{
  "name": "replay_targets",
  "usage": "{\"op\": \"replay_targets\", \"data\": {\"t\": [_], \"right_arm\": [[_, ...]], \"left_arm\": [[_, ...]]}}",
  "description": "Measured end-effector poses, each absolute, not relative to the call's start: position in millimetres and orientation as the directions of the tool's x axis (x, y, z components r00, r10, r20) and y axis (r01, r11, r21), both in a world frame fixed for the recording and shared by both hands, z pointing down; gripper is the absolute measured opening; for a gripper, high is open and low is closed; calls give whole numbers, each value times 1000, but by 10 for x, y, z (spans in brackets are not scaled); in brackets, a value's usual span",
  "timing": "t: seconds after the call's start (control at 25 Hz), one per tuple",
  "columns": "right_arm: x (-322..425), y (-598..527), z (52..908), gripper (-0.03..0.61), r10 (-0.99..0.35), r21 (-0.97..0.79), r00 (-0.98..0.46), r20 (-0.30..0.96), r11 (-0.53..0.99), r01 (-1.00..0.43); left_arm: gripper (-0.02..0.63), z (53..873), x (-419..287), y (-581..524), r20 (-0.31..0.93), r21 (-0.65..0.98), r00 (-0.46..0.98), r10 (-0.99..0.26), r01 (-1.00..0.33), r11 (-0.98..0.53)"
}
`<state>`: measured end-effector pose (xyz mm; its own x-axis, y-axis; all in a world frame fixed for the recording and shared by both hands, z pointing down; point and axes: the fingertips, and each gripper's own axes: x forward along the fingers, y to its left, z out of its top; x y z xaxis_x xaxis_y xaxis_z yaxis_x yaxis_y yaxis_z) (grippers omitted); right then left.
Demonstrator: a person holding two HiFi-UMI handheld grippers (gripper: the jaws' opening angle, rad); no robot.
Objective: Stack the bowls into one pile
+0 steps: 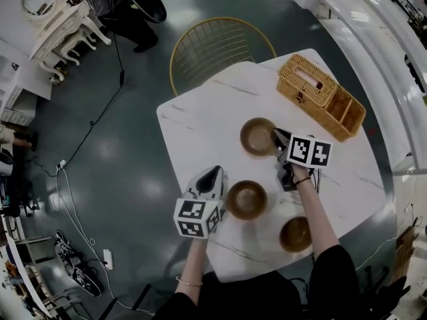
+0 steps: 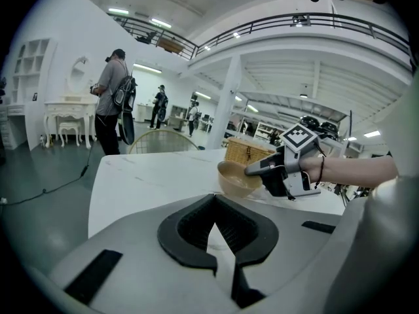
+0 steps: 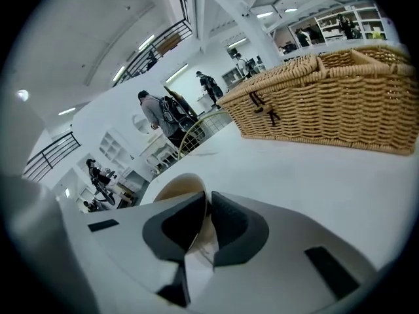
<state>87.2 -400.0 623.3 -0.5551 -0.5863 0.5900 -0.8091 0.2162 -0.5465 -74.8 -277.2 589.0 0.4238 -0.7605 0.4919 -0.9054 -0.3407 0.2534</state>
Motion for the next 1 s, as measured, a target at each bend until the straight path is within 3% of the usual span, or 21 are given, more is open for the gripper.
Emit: {"op": "replay_targets", "data": {"t": [1.0], "right_arm": [[690, -3427, 5408, 29, -570, -596, -689, 448, 384, -705]], "left_arm": [[15, 5442, -883, -2429, 436, 228, 401, -806, -915, -332]]}}
